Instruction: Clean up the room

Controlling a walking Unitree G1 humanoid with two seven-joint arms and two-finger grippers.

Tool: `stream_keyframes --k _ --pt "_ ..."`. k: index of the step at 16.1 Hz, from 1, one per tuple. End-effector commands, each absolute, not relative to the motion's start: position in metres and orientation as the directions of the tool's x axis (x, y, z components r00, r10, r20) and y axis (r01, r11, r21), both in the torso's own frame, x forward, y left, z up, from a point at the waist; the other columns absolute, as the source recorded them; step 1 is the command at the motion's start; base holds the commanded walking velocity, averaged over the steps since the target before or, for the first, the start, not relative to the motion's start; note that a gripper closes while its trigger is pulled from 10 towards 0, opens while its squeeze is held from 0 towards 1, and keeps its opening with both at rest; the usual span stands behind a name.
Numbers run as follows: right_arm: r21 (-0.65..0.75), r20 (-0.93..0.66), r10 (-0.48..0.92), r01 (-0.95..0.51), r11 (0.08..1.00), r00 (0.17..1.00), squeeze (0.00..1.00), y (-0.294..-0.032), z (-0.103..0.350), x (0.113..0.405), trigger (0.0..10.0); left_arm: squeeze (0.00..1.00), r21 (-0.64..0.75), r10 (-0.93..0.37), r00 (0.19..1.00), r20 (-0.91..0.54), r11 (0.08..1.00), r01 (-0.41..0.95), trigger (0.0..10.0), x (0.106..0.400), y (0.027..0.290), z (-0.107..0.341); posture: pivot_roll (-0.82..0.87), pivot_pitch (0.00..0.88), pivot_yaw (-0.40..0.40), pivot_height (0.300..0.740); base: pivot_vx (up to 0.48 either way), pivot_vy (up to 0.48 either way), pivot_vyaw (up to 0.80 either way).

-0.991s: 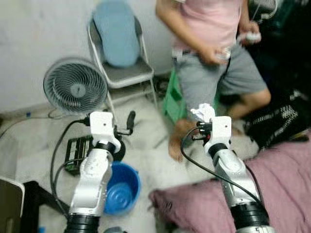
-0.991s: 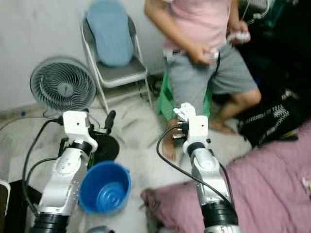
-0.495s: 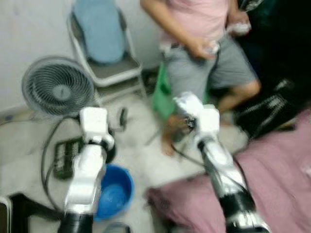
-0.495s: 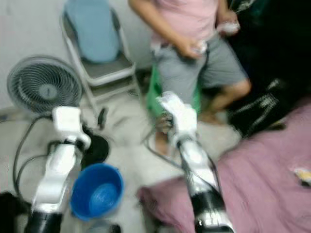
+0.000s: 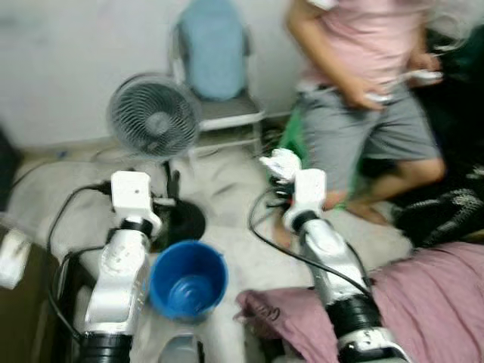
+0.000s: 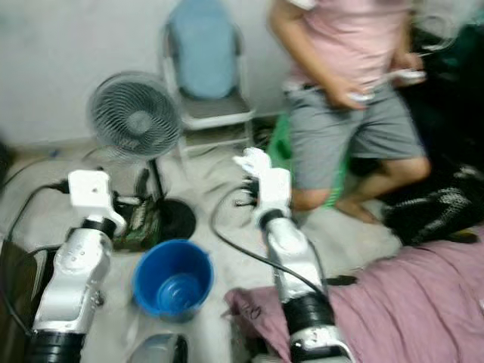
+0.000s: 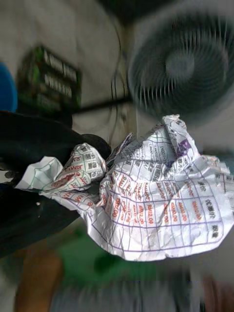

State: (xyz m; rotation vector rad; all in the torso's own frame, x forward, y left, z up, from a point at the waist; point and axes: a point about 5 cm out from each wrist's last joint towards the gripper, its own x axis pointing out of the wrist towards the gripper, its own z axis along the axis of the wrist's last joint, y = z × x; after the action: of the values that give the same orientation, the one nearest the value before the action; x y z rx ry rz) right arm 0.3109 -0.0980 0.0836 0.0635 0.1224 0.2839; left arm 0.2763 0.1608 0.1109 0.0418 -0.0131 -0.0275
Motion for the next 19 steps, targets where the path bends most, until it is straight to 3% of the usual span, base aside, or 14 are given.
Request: stream_keyframes --k 1,12,19 --pt "0.065 -0.099 0.267 -0.261 0.963 0.959 0.00 -0.104 0.087 0.314 10.0 0.00 0.036 -0.036 0.999 0.019 0.999 0.035 10.0 0.278 0.156 0.113 0.03 0.000 -0.032 0.740 0.000 0.000 0.80" --pt "0.066 -0.084 0.266 -0.261 0.963 0.960 0.00 -0.105 0.089 0.315 10.0 0.00 0.011 0.010 1.000 0.009 1.000 -0.010 10.0 0.283 0.158 0.112 0.02 0.000 -0.027 0.740 0.000 0.000 0.78" --pt "0.045 -0.106 0.168 -0.164 0.985 0.980 0.00 -0.115 0.084 0.314 10.0 0.00 -0.003 -0.009 1.000 -0.002 1.000 0.009 10.0 0.279 0.156 0.110 0.02 0.000 -0.031 0.740 0.000 0.000 0.00"
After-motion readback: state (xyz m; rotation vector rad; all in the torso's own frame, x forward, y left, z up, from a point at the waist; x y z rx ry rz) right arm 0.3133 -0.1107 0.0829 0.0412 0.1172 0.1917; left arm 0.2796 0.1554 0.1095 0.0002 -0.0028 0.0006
